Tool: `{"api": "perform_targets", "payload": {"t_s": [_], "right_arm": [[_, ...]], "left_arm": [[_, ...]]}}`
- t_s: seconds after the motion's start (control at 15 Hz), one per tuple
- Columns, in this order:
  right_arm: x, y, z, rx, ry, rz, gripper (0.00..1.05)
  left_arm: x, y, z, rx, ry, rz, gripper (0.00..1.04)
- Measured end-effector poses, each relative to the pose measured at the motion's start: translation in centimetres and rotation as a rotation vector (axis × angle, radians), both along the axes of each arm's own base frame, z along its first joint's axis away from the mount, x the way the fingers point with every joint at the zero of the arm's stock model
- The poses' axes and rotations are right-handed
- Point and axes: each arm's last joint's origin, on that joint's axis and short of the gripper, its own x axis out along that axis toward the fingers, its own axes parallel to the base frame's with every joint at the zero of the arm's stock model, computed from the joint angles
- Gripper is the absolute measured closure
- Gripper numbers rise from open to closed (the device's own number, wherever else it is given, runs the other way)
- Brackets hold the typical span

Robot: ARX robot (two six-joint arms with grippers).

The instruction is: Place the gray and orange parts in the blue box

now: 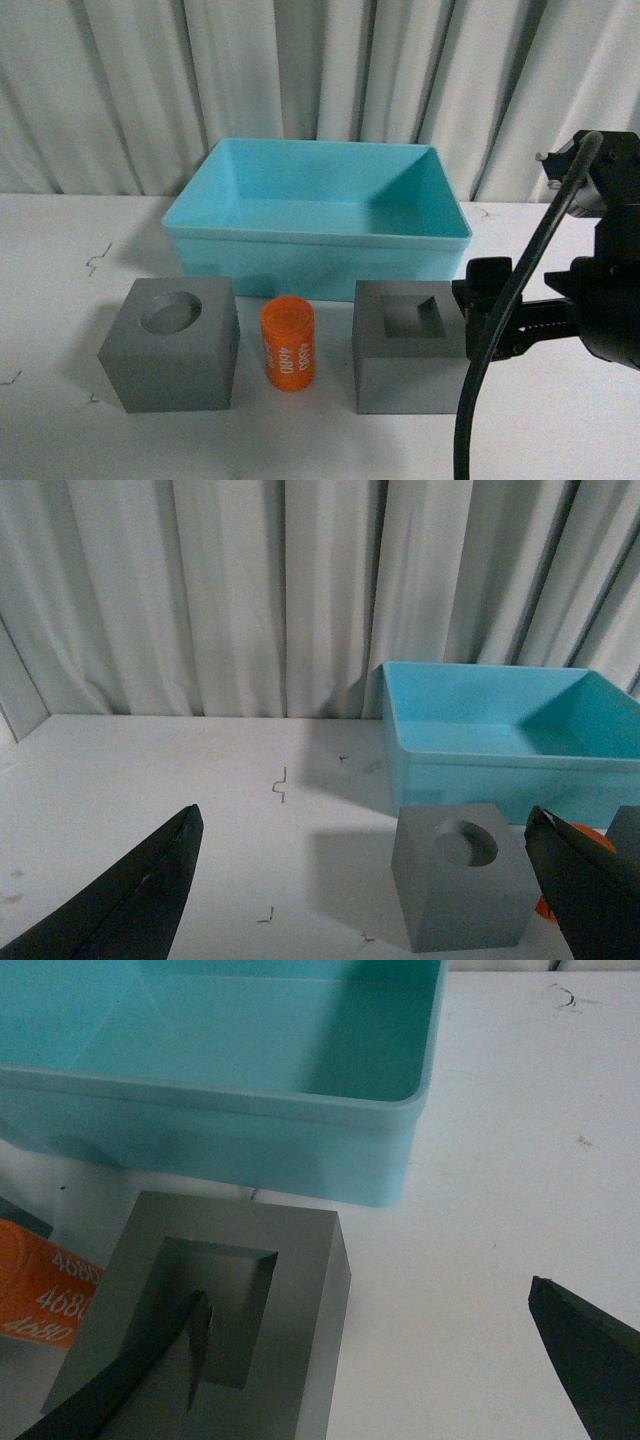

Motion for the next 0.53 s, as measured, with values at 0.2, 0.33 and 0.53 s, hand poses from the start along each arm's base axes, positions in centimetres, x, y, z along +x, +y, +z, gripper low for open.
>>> {"api": "perform_targets", "payload": {"t_s": [0.2,0.33,0.53], "right_arm": [[1.6,1.6,-0.7,0.01,0.034,0.005,0.06],[1.7,2.0,-0.9,0.01,0.043,0.014,0.06],[2.0,2.5,-1.1,0.01,0.058,0.02,0.06]], "left_arm": [[0.0,0.0,0.0,0.0,0.0,0.0,0.07],[0.0,0.0,0.0,0.0,0.0,0.0,0.07],[0.0,0.0,0.0,0.0,0.0,0.0,0.07]]}}
